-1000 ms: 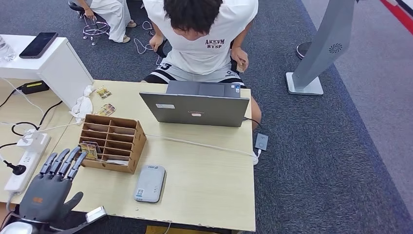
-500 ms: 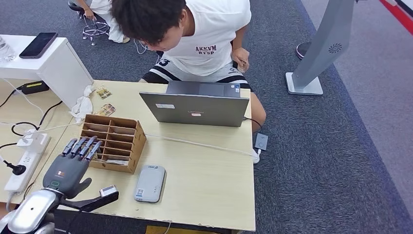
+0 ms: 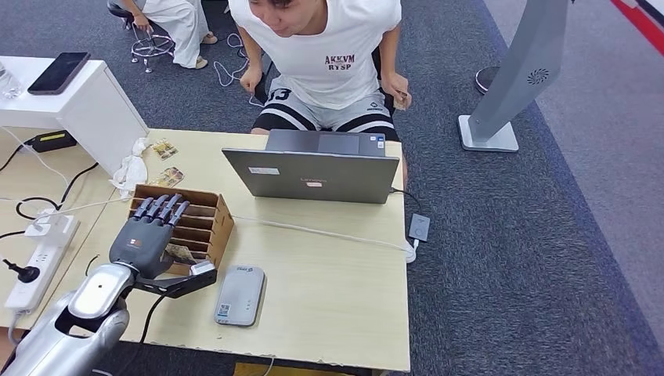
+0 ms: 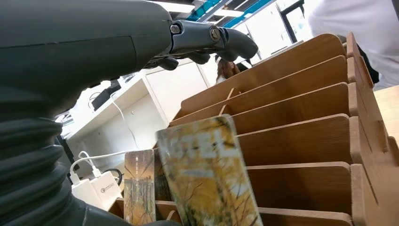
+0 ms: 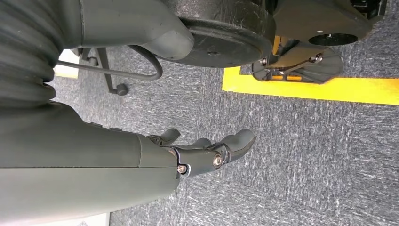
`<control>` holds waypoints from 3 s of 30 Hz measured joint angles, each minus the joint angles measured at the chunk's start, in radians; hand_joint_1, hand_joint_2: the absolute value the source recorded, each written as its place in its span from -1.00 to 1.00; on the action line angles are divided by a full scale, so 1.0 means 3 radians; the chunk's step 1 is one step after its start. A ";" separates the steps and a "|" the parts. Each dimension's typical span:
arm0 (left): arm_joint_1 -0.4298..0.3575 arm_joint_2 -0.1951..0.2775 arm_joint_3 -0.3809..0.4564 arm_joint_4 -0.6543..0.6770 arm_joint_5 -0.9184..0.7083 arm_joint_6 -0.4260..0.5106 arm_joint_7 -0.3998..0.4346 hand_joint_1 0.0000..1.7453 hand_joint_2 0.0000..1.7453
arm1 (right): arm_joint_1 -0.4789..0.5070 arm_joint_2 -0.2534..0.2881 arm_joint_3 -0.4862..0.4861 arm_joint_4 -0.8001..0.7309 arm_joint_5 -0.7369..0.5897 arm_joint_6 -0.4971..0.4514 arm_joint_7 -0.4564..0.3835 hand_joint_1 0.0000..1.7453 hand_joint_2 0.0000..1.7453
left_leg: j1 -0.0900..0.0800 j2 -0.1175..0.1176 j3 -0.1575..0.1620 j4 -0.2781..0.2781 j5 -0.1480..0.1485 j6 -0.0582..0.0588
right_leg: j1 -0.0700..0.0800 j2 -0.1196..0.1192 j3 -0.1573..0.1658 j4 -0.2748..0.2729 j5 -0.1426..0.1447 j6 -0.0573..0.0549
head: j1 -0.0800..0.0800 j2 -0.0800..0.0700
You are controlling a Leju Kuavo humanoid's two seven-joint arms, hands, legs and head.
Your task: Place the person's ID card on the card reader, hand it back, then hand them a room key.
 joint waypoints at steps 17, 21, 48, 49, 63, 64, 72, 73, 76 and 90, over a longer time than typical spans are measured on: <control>0.0243 0.0090 -0.0114 -0.0344 0.0029 0.0072 0.0001 -1.00 1.00 | 0.0160 0.0265 -0.0419 -0.0348 0.0326 0.0219 0.0128 -1.00 1.00 | 0.0000 0.0002 -0.0001 0.0000 0.0000 0.0000 | 0.0000 0.0001 0.0000 0.0000 -0.0001 0.0000 | 0.0000 0.0001; 0.0364 0.0171 -0.0143 -0.0526 0.0029 0.0091 -0.0003 -1.00 1.00 | 0.0205 0.0333 -0.0484 -0.0428 0.0408 0.0325 0.0152 -1.00 1.00 | 0.0000 0.0004 -0.0001 0.0000 0.0000 0.0000 | 0.0000 0.0001 -0.0001 0.0001 -0.0001 0.0000 | -0.0001 0.0000; 0.2347 0.1089 0.0243 -0.2198 0.0237 0.0780 0.0982 -1.00 1.00 | 0.0708 0.0530 -0.0504 -0.1230 0.0134 0.0318 0.0477 -1.00 1.00 | 0.0000 -0.0003 -0.0006 -0.0002 -0.0005 -0.0003 | 0.0000 -0.0009 -0.0005 0.0000 -0.0012 0.0003 | -0.0005 0.0000; 0.2381 0.1103 0.0261 -0.2219 0.0244 0.0783 0.0985 -1.00 1.00 | 0.0713 0.0530 -0.0497 -0.1241 0.0134 0.0318 0.0477 -1.00 1.00 | 0.0000 -0.0004 -0.0006 -0.0002 -0.0005 -0.0003 | 0.0000 -0.0009 -0.0005 0.0000 -0.0012 0.0003 | -0.0004 0.0000; 0.2679 0.1128 0.0566 -0.2283 0.0415 0.0684 0.1054 -1.00 1.00 | 0.0765 0.0530 -0.0460 -0.1322 0.0135 0.0338 0.0537 -1.00 1.00 | 0.0000 -0.0006 -0.0006 -0.0002 -0.0005 -0.0003 | 0.0000 -0.0010 0.0002 0.0000 -0.0011 0.0003 | -0.0004 0.0000; 0.2684 0.1118 0.0567 -0.2283 0.0397 0.0678 0.1054 -1.00 1.00 | 0.0765 0.0530 -0.0460 -0.1322 0.0135 0.0338 0.0540 -1.00 1.00 | 0.0000 -0.0006 -0.0006 -0.0002 -0.0005 -0.0003 | 0.0000 -0.0010 0.0001 0.0000 -0.0011 0.0003 | -0.0004 0.0000; 0.2666 0.1055 0.0560 -0.2278 0.0326 0.0673 0.1053 -1.00 1.00 | 0.0755 0.0531 -0.0461 -0.1298 0.0137 0.0319 0.0545 -1.00 1.00 | 0.0000 -0.0006 -0.0006 -0.0002 -0.0005 -0.0003 | 0.0000 -0.0010 -0.0001 0.0000 -0.0012 0.0003 | -0.0005 0.0000; 0.2658 0.1047 0.0558 -0.2277 0.0320 0.0673 0.1052 -1.00 1.00 | 0.0750 0.0532 -0.0461 -0.1290 0.0138 0.0318 0.0539 -1.00 1.00 | 0.0000 -0.0006 -0.0006 -0.0002 -0.0005 -0.0003 | 0.0000 -0.0010 -0.0001 0.0000 -0.0012 0.0003 | -0.0004 0.0000; 0.2643 0.1027 0.0553 -0.2275 0.0311 0.0675 0.1045 -1.00 1.00 | 0.0733 0.0531 -0.0463 -0.1263 0.0145 0.0318 0.0510 -1.00 1.00 | 0.0000 -0.0006 -0.0005 -0.0002 -0.0005 -0.0003 | 0.0000 -0.0010 -0.0001 0.0000 -0.0012 0.0003 | -0.0004 0.0000; 0.2630 0.1007 0.0535 -0.2271 0.0298 0.0697 0.1038 -1.00 1.00 | 0.0632 0.0530 -0.0503 -0.1078 0.0205 0.0320 0.0395 -1.00 1.00 | 0.0000 -0.0006 -0.0006 -0.0002 -0.0005 -0.0003 | 0.0000 -0.0010 -0.0001 0.0000 -0.0012 0.0003 | -0.0004 0.0000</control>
